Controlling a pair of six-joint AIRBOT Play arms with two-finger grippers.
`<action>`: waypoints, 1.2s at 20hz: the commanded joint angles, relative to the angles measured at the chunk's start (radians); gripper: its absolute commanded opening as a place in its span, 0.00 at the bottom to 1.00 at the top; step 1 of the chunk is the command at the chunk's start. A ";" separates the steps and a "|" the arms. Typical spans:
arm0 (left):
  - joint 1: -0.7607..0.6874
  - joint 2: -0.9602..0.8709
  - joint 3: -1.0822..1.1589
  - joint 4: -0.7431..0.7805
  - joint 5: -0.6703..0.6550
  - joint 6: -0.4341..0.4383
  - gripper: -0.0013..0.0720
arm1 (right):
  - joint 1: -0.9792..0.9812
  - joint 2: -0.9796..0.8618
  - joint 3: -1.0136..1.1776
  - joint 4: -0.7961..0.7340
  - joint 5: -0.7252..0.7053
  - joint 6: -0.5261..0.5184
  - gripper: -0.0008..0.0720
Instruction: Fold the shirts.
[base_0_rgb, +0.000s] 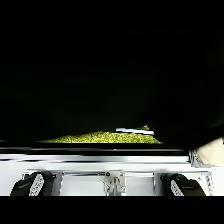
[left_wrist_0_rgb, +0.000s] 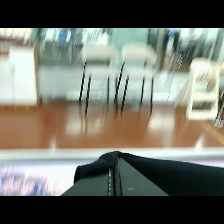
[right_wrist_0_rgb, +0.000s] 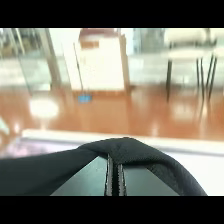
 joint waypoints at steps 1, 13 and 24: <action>0.001 0.003 -0.098 0.060 -0.144 -0.026 0.07 | 0.000 -0.053 0.006 -0.017 0.224 0.021 0.10; -0.014 -0.292 -0.827 0.074 0.212 0.124 0.07 | 0.093 -0.718 -0.361 0.010 -0.088 -0.024 0.10; -0.182 -0.861 -0.827 -0.091 0.288 0.124 0.08 | 0.129 -1.072 -0.361 0.136 -0.274 -0.021 0.15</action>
